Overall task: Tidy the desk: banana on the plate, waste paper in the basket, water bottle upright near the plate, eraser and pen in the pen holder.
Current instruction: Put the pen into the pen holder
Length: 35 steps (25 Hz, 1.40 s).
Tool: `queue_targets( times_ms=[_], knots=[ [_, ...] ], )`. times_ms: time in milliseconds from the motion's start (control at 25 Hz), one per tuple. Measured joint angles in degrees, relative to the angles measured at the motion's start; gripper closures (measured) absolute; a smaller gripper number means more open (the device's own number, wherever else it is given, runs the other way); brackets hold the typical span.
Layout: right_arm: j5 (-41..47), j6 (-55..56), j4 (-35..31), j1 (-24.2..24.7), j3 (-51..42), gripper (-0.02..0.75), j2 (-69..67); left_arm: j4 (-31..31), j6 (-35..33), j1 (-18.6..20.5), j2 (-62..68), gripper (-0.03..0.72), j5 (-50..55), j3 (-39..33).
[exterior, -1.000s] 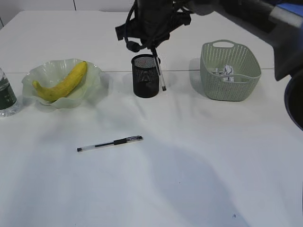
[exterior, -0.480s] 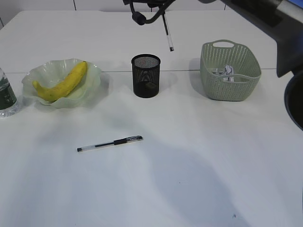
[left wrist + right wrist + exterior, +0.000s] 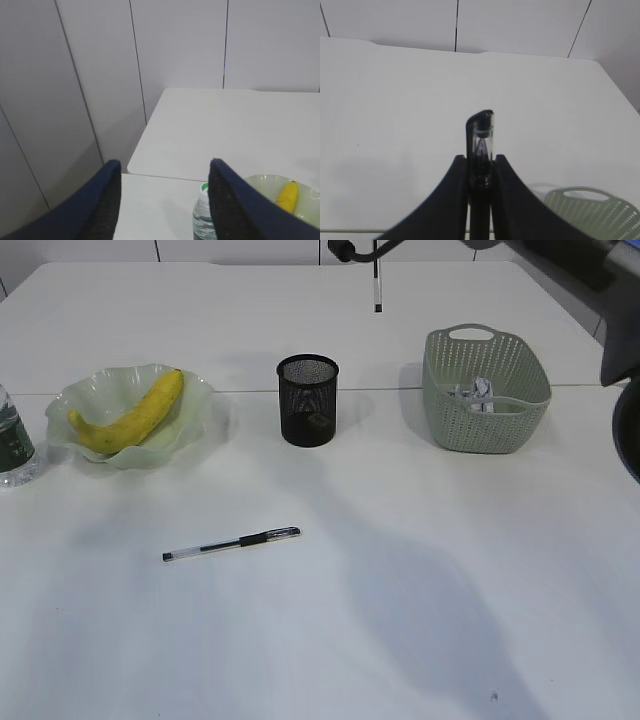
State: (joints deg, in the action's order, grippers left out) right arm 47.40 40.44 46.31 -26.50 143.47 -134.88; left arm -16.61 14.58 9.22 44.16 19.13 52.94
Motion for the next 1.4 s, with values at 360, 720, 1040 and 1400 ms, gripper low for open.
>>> queue_targets(
  times_ms=[360,720,1040,1400],
  knots=[
    [-9.02,5.42,0.06,0.69,0.0,0.652,-3.63,-0.38,0.0,0.0,0.0,0.3,0.0,0.0],
    [-13.37,11.61,0.55,2.68,0.0,0.652,-6.01,-1.73,0.0,0.0,0.0,0.3,0.0,0.0],
    [-17.72,13.52,0.64,3.55,0.0,0.652,-7.92,-1.94,0.0,0.0,0.0,0.3,0.0,0.0],
    [-20.81,15.72,0.64,3.55,0.0,0.652,-10.6,-1.94,0.0,0.0,0.0,0.3,0.0,0.0]
  ],
)
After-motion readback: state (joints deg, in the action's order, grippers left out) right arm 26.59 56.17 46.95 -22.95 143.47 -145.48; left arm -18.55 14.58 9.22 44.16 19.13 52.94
